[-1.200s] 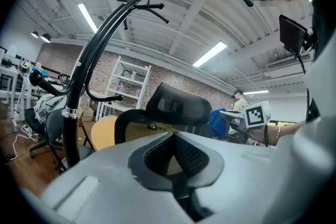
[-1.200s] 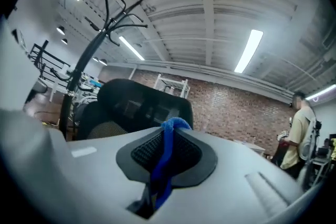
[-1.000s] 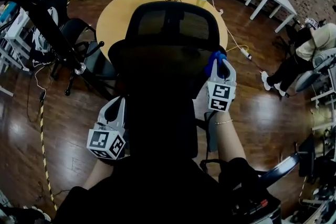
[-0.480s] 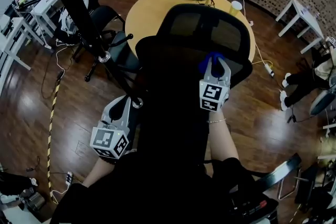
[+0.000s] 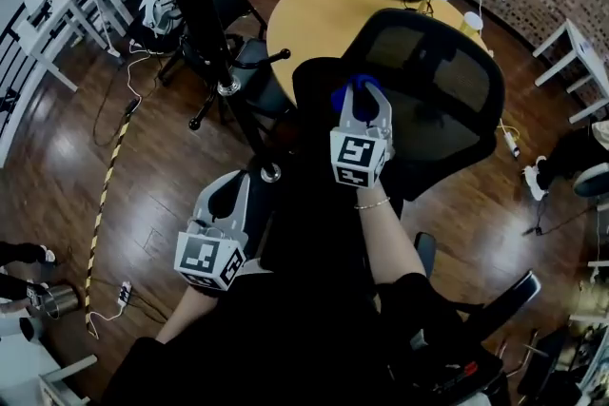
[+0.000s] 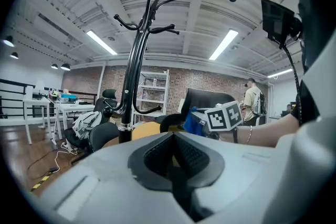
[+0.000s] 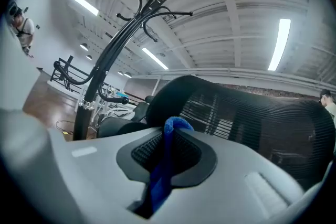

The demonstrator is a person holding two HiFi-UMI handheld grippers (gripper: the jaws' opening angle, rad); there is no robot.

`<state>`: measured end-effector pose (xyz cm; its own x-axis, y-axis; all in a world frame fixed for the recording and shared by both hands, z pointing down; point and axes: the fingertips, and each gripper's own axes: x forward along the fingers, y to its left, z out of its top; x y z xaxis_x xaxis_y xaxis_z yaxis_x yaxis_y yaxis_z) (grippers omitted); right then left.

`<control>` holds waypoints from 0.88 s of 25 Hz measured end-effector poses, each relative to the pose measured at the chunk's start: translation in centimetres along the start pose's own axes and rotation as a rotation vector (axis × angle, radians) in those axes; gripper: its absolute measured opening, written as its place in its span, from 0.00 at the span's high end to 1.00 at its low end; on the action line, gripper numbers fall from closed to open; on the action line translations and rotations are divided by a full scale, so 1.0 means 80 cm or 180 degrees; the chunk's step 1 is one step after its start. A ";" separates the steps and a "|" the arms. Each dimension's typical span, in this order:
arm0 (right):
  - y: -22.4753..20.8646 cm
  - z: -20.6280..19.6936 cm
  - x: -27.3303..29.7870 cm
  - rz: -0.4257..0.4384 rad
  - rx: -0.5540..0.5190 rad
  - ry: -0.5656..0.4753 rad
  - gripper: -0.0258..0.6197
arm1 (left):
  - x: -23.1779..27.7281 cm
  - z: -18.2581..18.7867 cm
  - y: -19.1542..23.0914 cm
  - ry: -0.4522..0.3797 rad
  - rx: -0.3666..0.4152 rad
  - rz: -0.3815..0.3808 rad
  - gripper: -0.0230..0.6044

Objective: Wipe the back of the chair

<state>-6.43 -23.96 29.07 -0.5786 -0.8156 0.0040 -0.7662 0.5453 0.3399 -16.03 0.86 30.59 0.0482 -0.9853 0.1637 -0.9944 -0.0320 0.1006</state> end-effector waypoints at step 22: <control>-0.318 -0.175 -0.246 -0.1548 0.0090 0.0801 0.91 | 0.075 -0.068 -0.150 0.0438 0.0047 -0.1215 0.95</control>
<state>28.36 -24.50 33.55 -0.0739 -0.9942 0.0786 -0.9379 0.0960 0.3334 -3.29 -3.72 35.70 0.4254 -0.8706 0.2473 -0.9038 -0.3945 0.1657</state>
